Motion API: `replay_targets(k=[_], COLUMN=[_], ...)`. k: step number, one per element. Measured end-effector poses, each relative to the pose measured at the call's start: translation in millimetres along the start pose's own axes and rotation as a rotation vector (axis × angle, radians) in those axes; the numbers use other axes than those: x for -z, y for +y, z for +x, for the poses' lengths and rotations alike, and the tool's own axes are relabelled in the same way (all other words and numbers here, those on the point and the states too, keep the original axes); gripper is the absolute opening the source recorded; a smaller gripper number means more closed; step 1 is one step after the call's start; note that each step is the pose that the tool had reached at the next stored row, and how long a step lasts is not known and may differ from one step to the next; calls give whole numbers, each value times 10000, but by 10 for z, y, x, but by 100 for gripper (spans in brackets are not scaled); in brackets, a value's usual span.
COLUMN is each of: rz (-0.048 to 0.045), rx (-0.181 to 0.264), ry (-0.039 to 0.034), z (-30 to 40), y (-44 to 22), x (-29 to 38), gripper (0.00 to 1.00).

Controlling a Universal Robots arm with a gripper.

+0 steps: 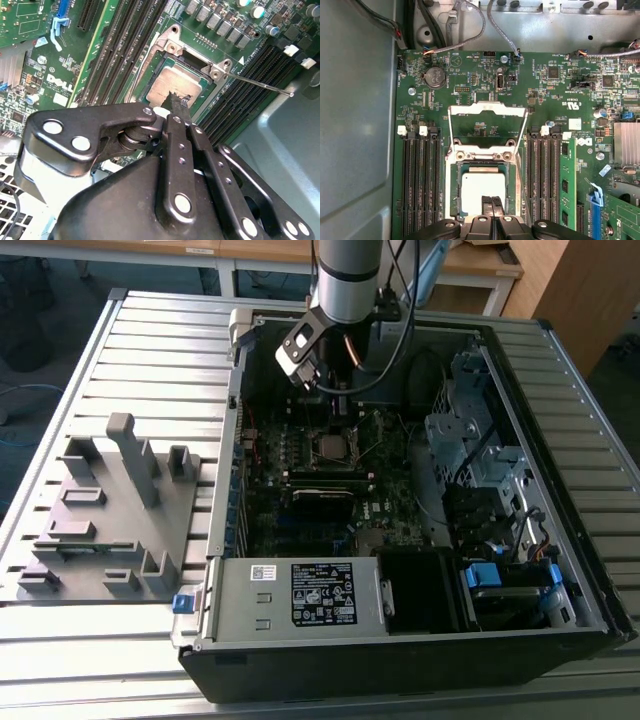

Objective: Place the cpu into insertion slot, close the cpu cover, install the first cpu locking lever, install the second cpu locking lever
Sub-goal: 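Close the cpu cover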

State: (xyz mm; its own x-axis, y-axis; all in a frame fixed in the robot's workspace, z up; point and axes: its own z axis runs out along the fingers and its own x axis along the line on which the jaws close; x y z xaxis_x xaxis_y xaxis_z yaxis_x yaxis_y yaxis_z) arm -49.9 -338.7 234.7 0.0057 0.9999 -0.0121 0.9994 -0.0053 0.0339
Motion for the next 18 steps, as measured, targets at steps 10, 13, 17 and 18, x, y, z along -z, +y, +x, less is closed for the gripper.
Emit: replay_targets(k=[10, 13, 17, 18], rz=[-6, -6, -4, -6], rx=[0, 0, 0, 0], ry=[1, 1, -2, 1], z=[1, 0, 0, 0], y=[-2, -3, -3, -3], x=[25, 42, 58, 67], gripper=[10, 10, 10, 10])
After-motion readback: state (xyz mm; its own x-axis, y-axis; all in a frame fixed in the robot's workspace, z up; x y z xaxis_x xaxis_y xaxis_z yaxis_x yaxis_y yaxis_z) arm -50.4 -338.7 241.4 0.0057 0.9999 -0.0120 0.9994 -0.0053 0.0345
